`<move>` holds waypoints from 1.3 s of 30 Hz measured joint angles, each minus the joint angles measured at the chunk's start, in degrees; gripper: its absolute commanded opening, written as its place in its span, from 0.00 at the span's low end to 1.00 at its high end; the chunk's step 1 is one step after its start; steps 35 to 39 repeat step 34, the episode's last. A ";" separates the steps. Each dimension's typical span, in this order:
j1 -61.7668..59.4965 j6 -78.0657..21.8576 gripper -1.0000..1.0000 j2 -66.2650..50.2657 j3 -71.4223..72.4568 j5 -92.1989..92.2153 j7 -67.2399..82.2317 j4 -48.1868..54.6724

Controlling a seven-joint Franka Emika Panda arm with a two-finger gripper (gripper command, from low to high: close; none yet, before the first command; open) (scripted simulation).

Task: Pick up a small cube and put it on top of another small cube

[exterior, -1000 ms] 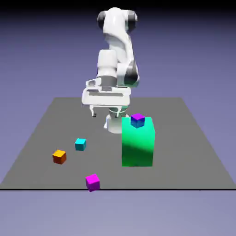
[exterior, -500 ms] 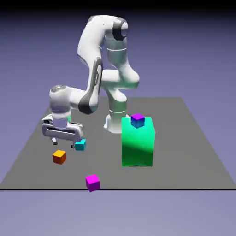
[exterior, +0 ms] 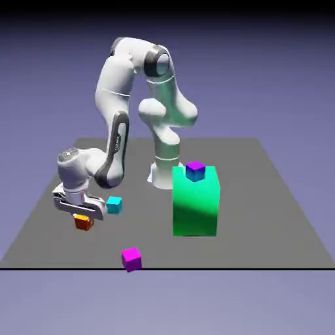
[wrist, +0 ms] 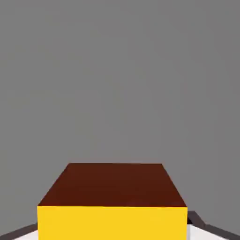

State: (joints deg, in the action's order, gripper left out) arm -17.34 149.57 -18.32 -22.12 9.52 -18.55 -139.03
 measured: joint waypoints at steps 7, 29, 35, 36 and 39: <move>9.76 -12.16 0.00 14.52 5.40 -3.26 -3.62 -1.95; 30.93 -35.32 0.00 49.27 25.52 -9.19 -11.86 -12.42; 30.92 -33.84 1.00 48.88 25.54 -9.38 -11.96 -13.48; 30.92 -33.84 1.00 48.88 25.54 -9.38 -11.96 -13.48; 30.92 -33.84 1.00 48.88 25.54 -9.38 -11.96 -13.48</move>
